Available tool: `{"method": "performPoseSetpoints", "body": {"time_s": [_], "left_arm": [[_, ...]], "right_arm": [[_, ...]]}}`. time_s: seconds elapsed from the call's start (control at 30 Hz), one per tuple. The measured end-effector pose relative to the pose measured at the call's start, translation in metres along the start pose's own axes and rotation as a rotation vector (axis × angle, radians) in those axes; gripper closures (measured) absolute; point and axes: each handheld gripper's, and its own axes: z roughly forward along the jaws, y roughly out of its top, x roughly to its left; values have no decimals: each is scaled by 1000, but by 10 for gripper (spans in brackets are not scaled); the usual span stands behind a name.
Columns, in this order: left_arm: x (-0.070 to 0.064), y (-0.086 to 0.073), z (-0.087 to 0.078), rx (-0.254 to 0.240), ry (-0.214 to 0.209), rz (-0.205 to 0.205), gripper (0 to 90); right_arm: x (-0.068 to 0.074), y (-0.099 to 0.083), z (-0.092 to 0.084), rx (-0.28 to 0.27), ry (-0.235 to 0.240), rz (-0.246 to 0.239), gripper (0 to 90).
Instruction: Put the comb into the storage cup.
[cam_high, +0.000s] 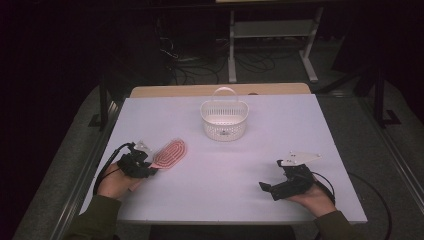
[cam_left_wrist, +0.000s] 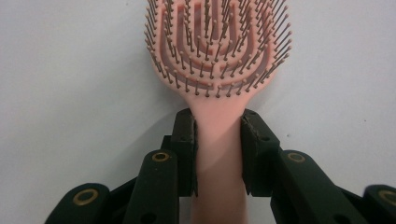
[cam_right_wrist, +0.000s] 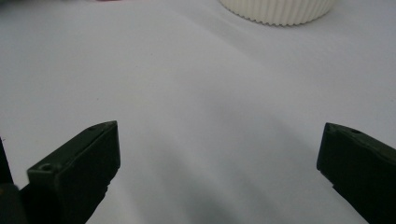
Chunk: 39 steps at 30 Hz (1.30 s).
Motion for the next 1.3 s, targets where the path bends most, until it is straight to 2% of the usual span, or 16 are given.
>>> {"method": "performPoseSetpoints", "body": {"time_s": [0.2,0.4,0.67,0.9,1.13,1.3], "left_arm": [[1,0,-1,-8,15,-2,704],[5,-1,-6,-48,10,-16,704],[3,1,-13,-110,-30,-26,704],[-3,6,-18,-169,-70,-7,703],[-8,10,-24,-236,-90,2,703],[-10,12,-26,-265,-95,4,703]], "right_arm": [[0,0,0,0,0,2,0],[0,0,0,1,0,1,0],[-1,0,0,0,1,3,0],[-1,0,0,1,1,2,0],[-1,0,0,2,2,4,0],[-1,-1,1,2,3,3,0]]}}
